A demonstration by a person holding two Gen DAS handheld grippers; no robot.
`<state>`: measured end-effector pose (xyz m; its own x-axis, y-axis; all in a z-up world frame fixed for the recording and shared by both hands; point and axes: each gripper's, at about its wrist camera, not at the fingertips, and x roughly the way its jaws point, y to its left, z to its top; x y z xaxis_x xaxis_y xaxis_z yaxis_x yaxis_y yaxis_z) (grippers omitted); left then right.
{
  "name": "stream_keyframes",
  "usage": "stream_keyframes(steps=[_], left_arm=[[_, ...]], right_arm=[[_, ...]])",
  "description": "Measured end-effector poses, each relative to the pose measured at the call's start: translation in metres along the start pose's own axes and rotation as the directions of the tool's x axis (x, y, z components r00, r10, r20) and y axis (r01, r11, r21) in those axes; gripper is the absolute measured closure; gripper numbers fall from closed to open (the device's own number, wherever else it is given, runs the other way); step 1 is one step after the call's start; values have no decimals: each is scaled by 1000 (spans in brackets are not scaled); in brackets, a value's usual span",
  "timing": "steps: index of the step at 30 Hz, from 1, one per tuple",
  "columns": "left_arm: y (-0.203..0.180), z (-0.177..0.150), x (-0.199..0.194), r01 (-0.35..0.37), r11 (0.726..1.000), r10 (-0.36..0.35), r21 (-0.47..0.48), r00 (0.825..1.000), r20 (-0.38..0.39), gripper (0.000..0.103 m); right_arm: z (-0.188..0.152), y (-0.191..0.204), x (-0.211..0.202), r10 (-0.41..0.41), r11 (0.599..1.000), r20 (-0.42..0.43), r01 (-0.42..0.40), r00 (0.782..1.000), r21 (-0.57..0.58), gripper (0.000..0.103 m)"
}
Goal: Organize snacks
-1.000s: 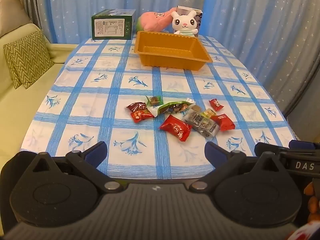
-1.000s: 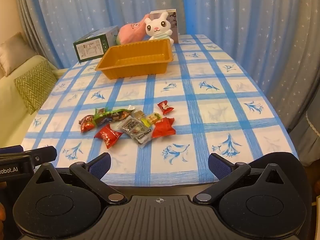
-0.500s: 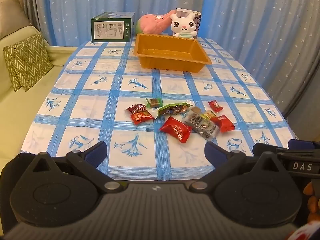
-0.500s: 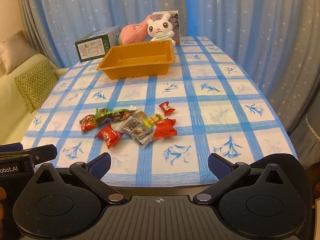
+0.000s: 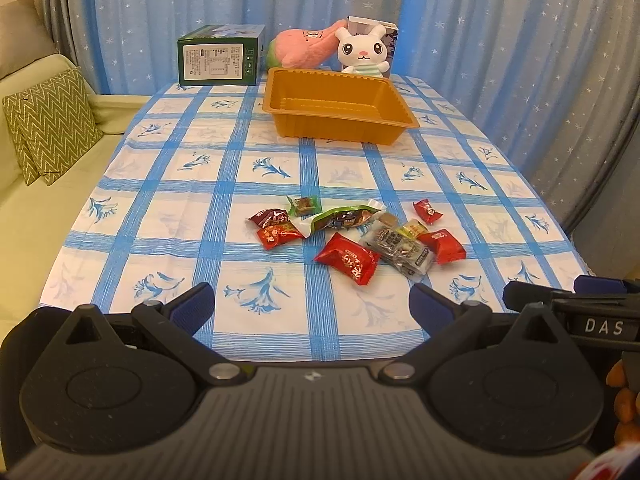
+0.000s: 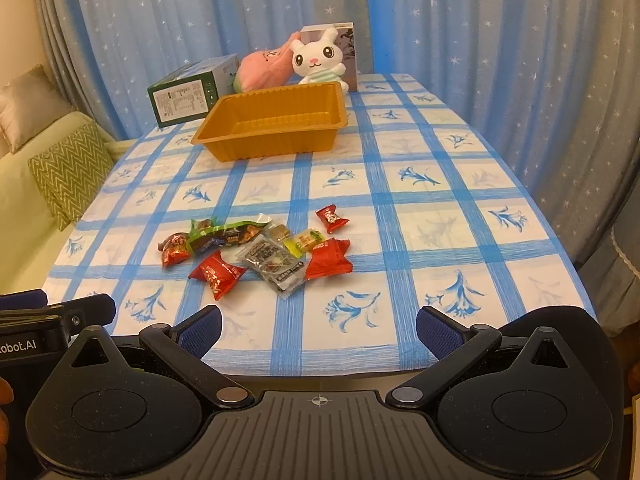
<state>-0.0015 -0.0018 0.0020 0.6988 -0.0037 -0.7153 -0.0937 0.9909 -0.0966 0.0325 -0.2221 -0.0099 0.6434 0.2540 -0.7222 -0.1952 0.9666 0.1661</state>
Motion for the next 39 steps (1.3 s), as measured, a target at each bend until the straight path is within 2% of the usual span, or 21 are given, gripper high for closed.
stream_keyframes(steps=[39], left_arm=[[-3,-1,0,4,1000,-4,6,1000,5,0]], right_arm=[[2,-2,-1,-4,1000,6,4,1000,5,0]])
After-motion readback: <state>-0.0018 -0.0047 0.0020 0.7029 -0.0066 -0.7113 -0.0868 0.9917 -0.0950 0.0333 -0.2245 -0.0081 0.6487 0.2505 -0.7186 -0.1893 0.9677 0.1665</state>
